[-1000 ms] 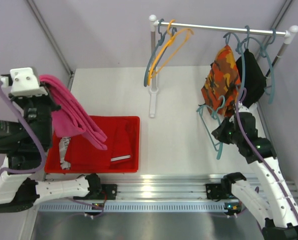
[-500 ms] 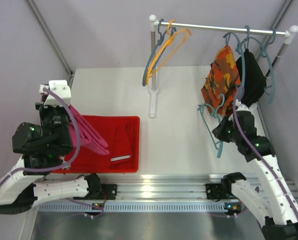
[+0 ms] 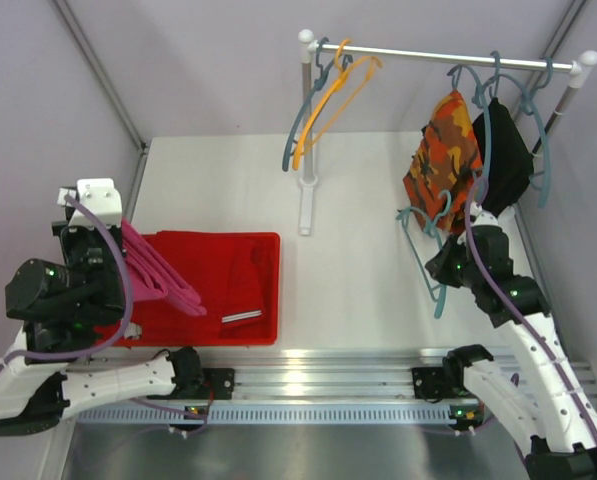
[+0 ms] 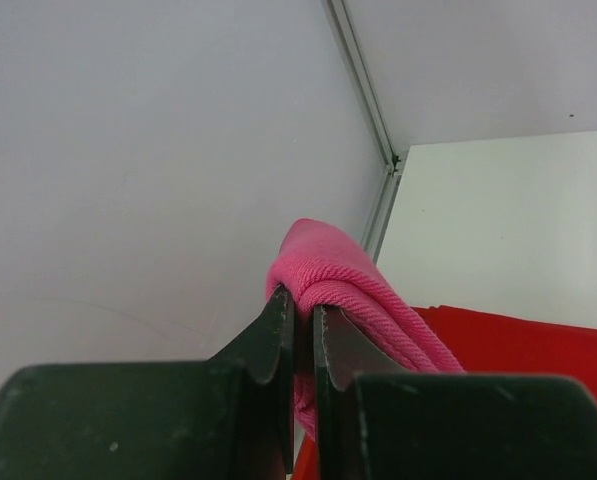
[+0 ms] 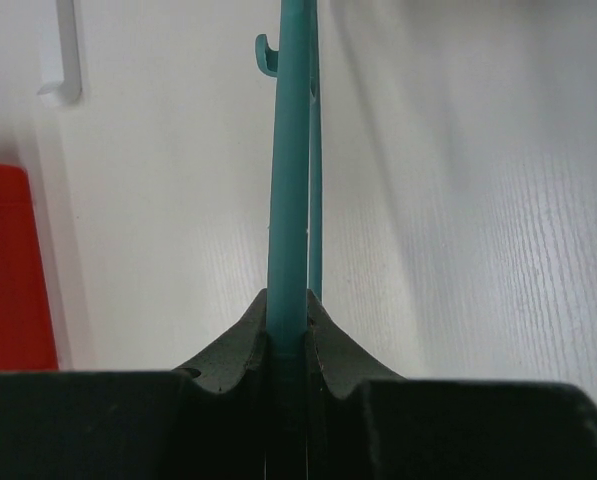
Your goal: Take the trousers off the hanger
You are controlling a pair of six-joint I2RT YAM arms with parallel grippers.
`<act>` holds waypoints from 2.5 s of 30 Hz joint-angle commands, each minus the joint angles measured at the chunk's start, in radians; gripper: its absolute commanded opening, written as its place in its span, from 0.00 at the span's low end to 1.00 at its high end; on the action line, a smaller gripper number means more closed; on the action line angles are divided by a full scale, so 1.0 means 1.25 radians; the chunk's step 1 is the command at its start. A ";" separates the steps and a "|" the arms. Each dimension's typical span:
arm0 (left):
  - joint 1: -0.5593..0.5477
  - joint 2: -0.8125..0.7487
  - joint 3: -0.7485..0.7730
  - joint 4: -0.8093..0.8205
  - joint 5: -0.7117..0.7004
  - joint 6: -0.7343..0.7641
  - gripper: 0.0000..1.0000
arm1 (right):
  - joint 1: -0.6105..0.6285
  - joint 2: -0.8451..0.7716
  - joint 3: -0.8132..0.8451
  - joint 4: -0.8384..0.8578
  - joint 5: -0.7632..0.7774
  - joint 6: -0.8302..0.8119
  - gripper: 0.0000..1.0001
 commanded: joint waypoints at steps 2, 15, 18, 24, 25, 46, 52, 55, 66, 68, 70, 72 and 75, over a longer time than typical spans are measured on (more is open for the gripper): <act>-0.001 -0.032 0.053 -0.011 -0.119 0.015 0.00 | -0.011 -0.014 -0.003 0.003 0.025 -0.009 0.00; -0.006 -0.133 -0.105 -0.059 -0.162 0.017 0.00 | -0.010 -0.029 -0.043 0.014 0.051 0.004 0.00; -0.015 -0.130 -0.169 -0.032 -0.164 0.017 0.00 | -0.008 -0.029 -0.043 0.017 0.051 0.001 0.00; -0.020 -0.100 -0.249 0.044 -0.164 0.008 0.00 | -0.010 -0.032 -0.043 0.018 0.038 -0.008 0.00; -0.018 -0.084 -0.259 0.050 -0.164 0.002 0.00 | -0.010 -0.031 -0.043 0.019 0.037 -0.011 0.00; 0.124 0.300 -0.443 0.126 -0.027 -0.091 0.00 | -0.008 -0.005 -0.034 0.077 -0.060 -0.045 0.00; 0.152 0.424 -0.329 -0.279 0.130 -0.371 0.00 | -0.010 0.002 -0.054 0.122 -0.099 -0.036 0.00; 0.152 0.482 -0.272 -0.438 0.264 -0.507 0.00 | -0.010 0.007 -0.050 0.133 -0.118 -0.039 0.00; 0.152 0.655 -0.163 -0.597 0.463 -0.731 0.00 | 0.004 -0.025 -0.039 0.176 -0.260 -0.094 0.00; 0.152 0.672 -0.156 -0.636 0.470 -0.763 0.00 | 0.003 -0.025 -0.039 0.175 -0.259 -0.099 0.00; 0.151 0.705 -0.137 -0.662 0.470 -0.819 0.14 | 0.004 -0.025 -0.040 0.175 -0.260 -0.098 0.00; 0.151 0.716 -0.131 -0.657 0.475 -0.828 0.27 | 0.005 -0.023 -0.040 0.178 -0.264 -0.097 0.00; 0.152 0.718 -0.075 -0.671 0.499 -0.871 0.52 | 0.003 -0.019 -0.039 0.174 -0.259 -0.099 0.00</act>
